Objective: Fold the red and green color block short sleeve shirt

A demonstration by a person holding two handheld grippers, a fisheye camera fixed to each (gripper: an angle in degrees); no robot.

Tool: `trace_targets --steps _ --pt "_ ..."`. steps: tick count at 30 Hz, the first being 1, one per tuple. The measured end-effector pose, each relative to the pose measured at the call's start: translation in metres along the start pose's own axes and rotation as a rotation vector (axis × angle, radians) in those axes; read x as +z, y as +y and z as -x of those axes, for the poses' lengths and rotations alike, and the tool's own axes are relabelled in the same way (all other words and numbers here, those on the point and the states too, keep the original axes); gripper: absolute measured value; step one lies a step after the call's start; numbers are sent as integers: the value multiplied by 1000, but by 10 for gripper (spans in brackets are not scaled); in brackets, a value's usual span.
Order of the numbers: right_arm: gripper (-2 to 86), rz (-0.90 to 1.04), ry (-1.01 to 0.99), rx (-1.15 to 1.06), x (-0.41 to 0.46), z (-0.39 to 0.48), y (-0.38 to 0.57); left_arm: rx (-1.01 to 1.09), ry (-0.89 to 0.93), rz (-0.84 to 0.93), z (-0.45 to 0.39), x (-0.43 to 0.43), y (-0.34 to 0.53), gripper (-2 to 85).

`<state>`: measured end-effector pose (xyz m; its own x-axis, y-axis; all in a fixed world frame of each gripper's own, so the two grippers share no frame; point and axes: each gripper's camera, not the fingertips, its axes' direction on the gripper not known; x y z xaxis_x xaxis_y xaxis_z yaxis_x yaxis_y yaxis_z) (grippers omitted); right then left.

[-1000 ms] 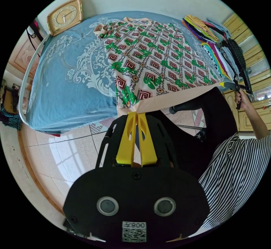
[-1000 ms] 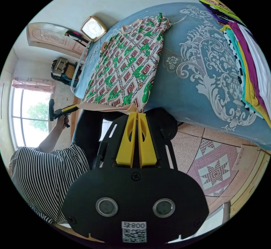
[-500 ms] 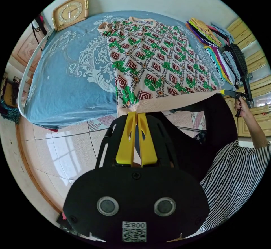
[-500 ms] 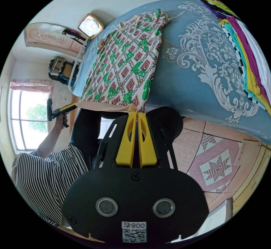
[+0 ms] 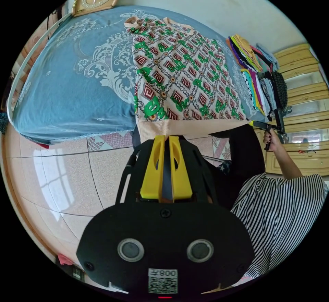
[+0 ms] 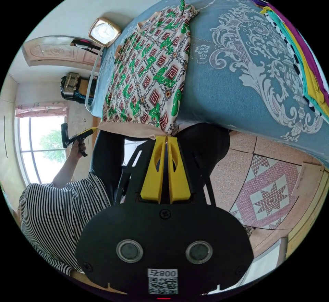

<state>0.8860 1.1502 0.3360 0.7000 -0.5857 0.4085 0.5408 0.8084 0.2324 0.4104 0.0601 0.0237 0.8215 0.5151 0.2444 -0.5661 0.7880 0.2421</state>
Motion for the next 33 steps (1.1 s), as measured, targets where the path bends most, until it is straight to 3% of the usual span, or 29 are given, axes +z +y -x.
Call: trace_targets --steps 12,21,27,33 --pt "0 -71 -72 38 -15 -35 2 -63 168 -72 35 -42 -45 7" --pt "1 -229 -153 96 -16 -73 -85 137 251 4 -7 -39 -177 12" --pt "5 -327 -75 84 -39 -85 -191 219 161 -30 -24 -41 -291 19" --pt "31 -366 67 15 -51 -80 -297 -54 0 -225 51 -69 -389 40"
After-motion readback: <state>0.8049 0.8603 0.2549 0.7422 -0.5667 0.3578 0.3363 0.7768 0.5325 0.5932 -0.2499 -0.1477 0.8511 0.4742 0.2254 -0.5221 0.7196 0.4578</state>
